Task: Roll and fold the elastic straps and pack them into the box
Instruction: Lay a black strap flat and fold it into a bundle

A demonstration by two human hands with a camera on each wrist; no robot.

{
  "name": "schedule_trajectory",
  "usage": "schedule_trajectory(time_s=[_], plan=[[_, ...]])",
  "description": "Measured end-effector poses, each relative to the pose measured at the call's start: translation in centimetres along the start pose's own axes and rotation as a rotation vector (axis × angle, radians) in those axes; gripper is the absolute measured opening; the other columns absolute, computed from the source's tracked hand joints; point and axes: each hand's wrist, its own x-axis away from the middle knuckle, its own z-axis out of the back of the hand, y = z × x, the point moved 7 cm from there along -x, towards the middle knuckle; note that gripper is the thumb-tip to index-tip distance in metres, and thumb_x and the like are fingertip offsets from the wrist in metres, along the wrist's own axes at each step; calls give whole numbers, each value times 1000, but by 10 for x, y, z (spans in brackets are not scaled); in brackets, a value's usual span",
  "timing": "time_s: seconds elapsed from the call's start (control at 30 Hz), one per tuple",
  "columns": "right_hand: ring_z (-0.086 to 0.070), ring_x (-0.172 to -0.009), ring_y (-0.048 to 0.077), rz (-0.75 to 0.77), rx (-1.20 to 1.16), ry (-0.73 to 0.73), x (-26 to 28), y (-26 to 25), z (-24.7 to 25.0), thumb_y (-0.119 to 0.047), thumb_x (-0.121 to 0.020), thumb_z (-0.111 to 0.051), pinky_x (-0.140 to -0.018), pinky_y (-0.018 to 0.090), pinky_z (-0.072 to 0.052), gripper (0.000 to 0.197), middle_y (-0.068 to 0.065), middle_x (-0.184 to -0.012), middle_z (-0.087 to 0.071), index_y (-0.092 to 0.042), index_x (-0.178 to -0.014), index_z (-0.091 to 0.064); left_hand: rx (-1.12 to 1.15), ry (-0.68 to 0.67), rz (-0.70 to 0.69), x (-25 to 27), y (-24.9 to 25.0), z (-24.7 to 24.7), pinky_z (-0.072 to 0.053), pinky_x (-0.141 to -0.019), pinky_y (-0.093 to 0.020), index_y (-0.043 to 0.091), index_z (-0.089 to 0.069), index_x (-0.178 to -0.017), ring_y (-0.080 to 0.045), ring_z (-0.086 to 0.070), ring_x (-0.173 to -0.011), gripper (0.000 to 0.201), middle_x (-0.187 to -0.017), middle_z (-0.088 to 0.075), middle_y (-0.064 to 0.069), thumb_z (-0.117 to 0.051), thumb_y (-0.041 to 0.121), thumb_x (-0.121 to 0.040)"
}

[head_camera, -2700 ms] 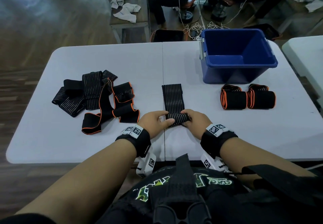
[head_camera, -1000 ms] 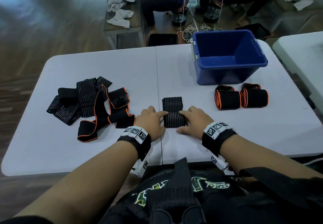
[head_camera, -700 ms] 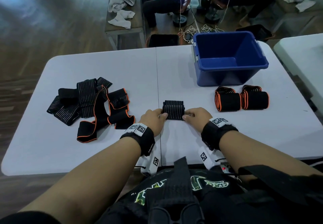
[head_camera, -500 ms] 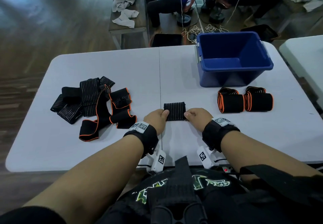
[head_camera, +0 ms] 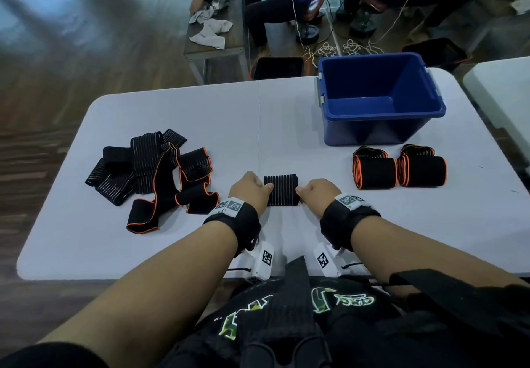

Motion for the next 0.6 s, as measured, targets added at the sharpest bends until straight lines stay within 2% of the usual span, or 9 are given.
schedule_trajectory(time_s=[0.07, 0.13, 0.2, 0.3, 0.4, 0.43, 0.5, 0.6], plan=[[-54, -63, 24, 18, -71, 88, 3, 2, 3, -35, -94, -56, -60, 31, -41, 35, 5, -66, -56, -12, -67, -51, 62, 75, 8, 4, 1, 3, -40, -64, -30, 16, -58, -94, -20, -59, -77, 24, -80, -59, 3, -63, 39, -93], [-63, -68, 26, 47, -138, 130, 7, 4, 4, -25, -91, -57, -64, 31, -48, 29, 7, -69, -65, -10, -67, -59, 49, 84, -2, 6, 8, 1, -41, -67, -29, 15, -61, -92, -19, -59, -78, 22, -78, -58, 6, -64, 37, -93], [-67, -74, 26, 54, -194, 137, 10, 10, 7, -20, -89, -56, -69, 32, -53, 24, 5, -72, -69, -14, -67, -63, 56, 76, -12, 7, 16, -3, -44, -69, -29, 15, -64, -87, -20, -60, -78, 22, -76, -59, 7, -64, 37, -93], [-67, -85, 26, 29, -325, 174, 16, 24, 22, -22, -88, -57, -74, 32, -52, 12, 7, -89, -71, -14, -86, -65, 103, 67, -33, 9, 32, -12, -46, -72, -27, 19, -67, -84, -20, -65, -84, 21, -79, -65, 5, -60, 36, -95], [-65, -91, 31, 27, -502, 224, 22, 42, 40, -15, -89, -61, -84, 42, -56, 19, 14, -102, -69, -3, -103, -62, 234, 99, -61, 12, 49, -24, -48, -79, -28, 25, -69, -97, -19, -67, -92, 17, -89, -70, 4, -57, 36, -94], [-65, -93, 28, 30, -564, 223, 25, 47, 45, -15, -89, -63, -89, 46, -55, 20, 10, -107, -68, -7, -107, -59, 280, 92, -65, 15, 54, -30, -51, -85, -31, 26, -68, -105, -19, -67, -94, 19, -92, -71, 4, -57, 37, -94], [-65, -99, 21, 43, -636, 201, 28, 56, 51, -17, -89, -65, -93, 47, -55, 27, 1, -112, -62, -15, -115, -55, 349, 69, -75, 20, 62, -43, -54, -93, -39, 27, -65, -116, -19, -68, -94, 27, -94, -71, 5, -58, 38, -93], [-64, -98, 18, 86, -660, 162, 28, 65, 58, -15, -89, -66, -92, 44, -55, 34, 4, -119, -61, -11, -120, -55, 415, 66, -102, 25, 71, -54, -56, -92, -47, 27, -64, -117, -21, -69, -93, 30, -91, -71, 6, -57, 36, -89]])
